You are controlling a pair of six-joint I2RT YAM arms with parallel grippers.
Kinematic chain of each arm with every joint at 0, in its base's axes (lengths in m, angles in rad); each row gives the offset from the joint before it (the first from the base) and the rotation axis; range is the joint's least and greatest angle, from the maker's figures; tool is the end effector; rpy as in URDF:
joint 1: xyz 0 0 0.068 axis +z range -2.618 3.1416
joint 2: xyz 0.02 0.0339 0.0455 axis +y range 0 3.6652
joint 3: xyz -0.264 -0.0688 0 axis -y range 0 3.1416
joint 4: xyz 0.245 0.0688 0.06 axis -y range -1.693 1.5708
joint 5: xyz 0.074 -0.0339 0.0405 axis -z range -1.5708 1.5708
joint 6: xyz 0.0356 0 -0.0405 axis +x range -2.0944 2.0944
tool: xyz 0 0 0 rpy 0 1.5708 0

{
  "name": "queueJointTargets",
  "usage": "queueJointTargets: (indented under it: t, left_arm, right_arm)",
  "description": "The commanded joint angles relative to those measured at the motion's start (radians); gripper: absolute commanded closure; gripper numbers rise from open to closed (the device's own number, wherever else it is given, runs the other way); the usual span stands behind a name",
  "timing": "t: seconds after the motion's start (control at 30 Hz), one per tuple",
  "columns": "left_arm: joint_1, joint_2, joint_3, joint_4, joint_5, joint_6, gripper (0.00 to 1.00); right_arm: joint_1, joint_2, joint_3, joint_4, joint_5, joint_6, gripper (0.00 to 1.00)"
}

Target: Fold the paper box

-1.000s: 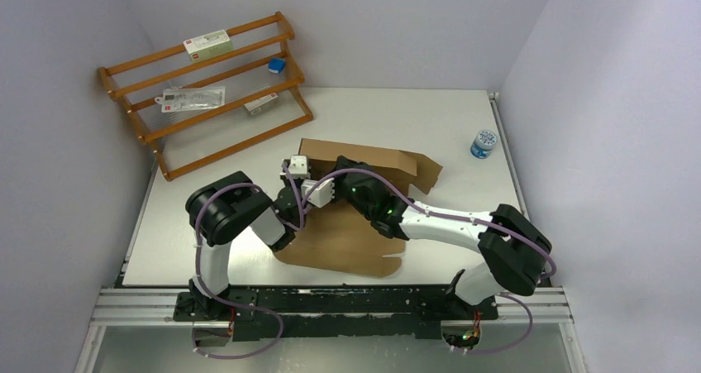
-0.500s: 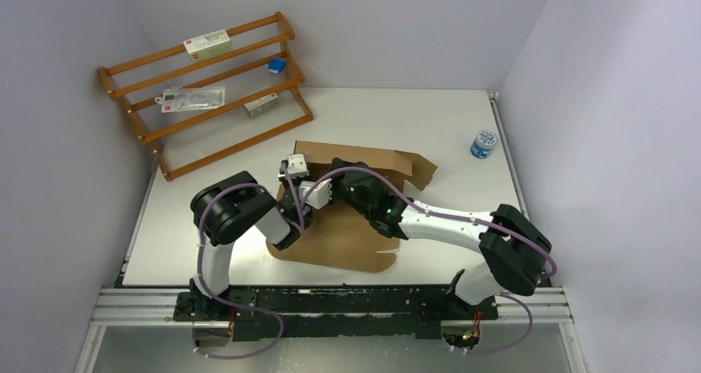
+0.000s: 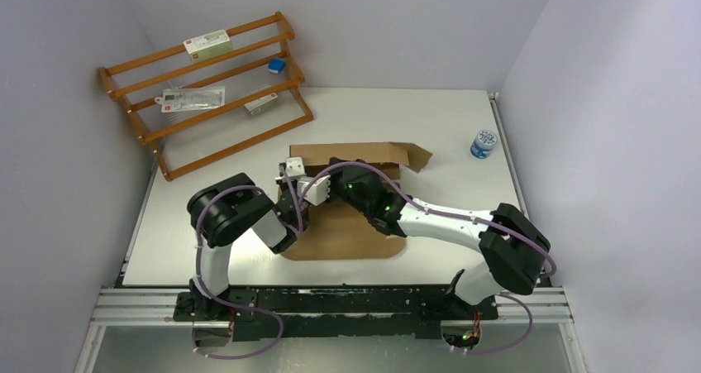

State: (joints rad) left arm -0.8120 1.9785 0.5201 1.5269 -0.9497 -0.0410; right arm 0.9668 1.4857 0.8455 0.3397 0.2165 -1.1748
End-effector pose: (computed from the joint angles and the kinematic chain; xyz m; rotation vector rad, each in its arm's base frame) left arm 0.2317 -0.2023 0.1256 -0.1799 1.5204 0.0335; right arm 0.1959 0.2704 0.2461 -1.5713 1.0293 -0.3457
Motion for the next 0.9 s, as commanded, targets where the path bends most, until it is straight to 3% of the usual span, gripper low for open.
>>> queueJointTargets:
  t: [0.0, 0.3, 0.47, 0.57, 0.7, 0.87]
  left_arm:
    - [0.014, -0.022, -0.074, 0.291, 0.057, 0.004, 0.8]
    - [0.025, -0.133, -0.111, 0.059, 0.21, -0.017, 0.91]
    - [0.036, -0.214, -0.112, -0.094, 0.289, -0.028, 0.94]
    - [0.068, -0.278, -0.082, -0.267, 0.354, -0.054, 0.95]
    - [0.124, -0.315, -0.047, -0.447, 0.454, -0.088, 0.94]
    - [0.137, -0.346, -0.042, -0.536, 0.501, -0.062, 0.94]
  right_arm:
    - [-0.013, -0.029, 0.009, 0.012, -0.006, 0.085, 0.79]
    - [-0.039, -0.218, -0.101, 0.113, -0.066, 0.211, 0.48]
    - [-0.051, -0.295, -0.147, 0.156, -0.024, 0.28, 0.42]
    - [-0.053, -0.337, -0.171, 0.193, -0.019, 0.343, 0.35]
    - [-0.053, -0.372, -0.183, 0.213, -0.064, 0.406, 0.33]
    - [-0.053, -0.374, -0.181, 0.22, -0.152, 0.469, 0.31]
